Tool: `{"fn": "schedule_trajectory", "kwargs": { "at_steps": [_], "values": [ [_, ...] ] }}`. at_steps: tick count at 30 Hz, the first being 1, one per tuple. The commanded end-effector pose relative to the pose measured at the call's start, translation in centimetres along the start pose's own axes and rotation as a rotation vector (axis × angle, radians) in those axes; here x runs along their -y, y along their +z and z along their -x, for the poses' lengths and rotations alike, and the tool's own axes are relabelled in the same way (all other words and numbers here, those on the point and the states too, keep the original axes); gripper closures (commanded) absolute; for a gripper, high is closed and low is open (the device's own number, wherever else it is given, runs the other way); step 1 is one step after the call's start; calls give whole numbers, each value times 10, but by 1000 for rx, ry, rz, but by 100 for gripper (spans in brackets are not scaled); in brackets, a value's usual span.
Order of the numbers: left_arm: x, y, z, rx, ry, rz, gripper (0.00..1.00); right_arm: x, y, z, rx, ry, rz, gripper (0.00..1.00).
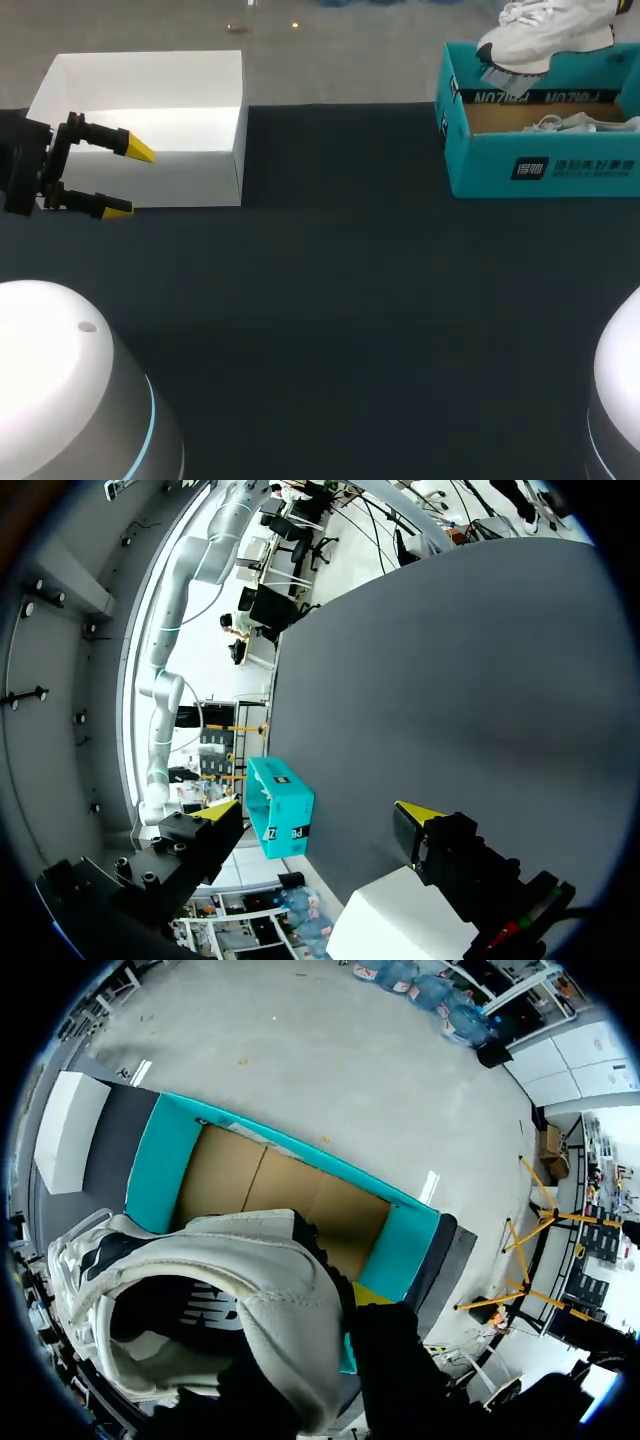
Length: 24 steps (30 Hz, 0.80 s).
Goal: Take the shoe out of the shoebox, open the shoe tongue, remove and reinsert the insole, then place the shoe into the shoebox
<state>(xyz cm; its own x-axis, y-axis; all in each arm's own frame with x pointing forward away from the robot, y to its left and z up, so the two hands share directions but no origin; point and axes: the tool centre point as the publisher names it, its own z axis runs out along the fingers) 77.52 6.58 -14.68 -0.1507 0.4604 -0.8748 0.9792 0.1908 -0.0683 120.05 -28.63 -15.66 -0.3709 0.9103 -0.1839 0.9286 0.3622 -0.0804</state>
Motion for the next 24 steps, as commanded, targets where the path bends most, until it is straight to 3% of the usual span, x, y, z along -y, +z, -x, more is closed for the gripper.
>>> {"fn": "schedule_trajectory", "kwargs": {
  "at_steps": [1,6,10,14,24],
  "values": [
    [0,0,1,-5,-1,-1,0,-13,-4,10,-77,-3,-119,100],
    [0,0,1,-5,-1,-1,0,-1,6,15,-125,72,-125,100],
    [0,0,1,-5,-1,-1,0,16,18,21,-183,215,-168,100],
    [0,0,1,-5,-1,-1,0,26,26,25,-267,370,-148,100],
    [0,0,1,-5,-1,-1,0,26,26,25,-267,370,-148,100]
  ]
}}
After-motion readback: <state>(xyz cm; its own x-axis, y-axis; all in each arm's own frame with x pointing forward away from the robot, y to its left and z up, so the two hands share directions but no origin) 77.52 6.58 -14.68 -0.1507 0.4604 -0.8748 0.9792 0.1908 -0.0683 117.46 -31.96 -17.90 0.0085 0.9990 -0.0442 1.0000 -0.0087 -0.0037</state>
